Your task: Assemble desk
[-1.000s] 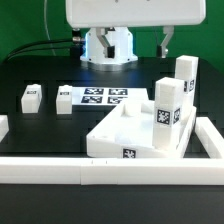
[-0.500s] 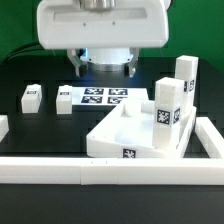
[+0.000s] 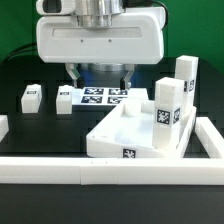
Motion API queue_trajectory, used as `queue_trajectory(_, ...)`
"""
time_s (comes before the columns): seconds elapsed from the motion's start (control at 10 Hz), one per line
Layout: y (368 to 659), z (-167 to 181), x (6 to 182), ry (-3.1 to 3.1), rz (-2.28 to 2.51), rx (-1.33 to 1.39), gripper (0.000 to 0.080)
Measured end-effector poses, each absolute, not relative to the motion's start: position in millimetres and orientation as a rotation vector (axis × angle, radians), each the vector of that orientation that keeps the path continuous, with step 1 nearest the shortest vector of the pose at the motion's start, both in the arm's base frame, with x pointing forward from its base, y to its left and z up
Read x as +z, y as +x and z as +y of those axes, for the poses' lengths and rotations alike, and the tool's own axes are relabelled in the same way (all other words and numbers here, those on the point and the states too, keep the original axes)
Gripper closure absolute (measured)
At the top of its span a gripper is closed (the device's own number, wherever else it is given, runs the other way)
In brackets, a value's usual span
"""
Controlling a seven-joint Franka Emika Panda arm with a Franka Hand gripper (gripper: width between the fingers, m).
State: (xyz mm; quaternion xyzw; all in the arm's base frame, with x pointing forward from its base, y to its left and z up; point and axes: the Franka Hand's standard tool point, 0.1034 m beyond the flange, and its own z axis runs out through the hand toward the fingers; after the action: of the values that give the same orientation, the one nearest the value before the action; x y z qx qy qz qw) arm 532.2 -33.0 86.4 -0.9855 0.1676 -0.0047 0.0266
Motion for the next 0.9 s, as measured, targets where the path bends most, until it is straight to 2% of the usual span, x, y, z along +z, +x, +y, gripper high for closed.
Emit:
queue_trajectory(0.3,516.9,-38.9,54.2,-3.034,0.693,0.117,0.015)
queue_trajectory(0.5,519.3,-39.2,30.7,-3.072,0.683,0.076,0.015)
queue_trajectory(0.9,525.1,-44.4,14.9,-3.096,0.656,0.073,0.015)
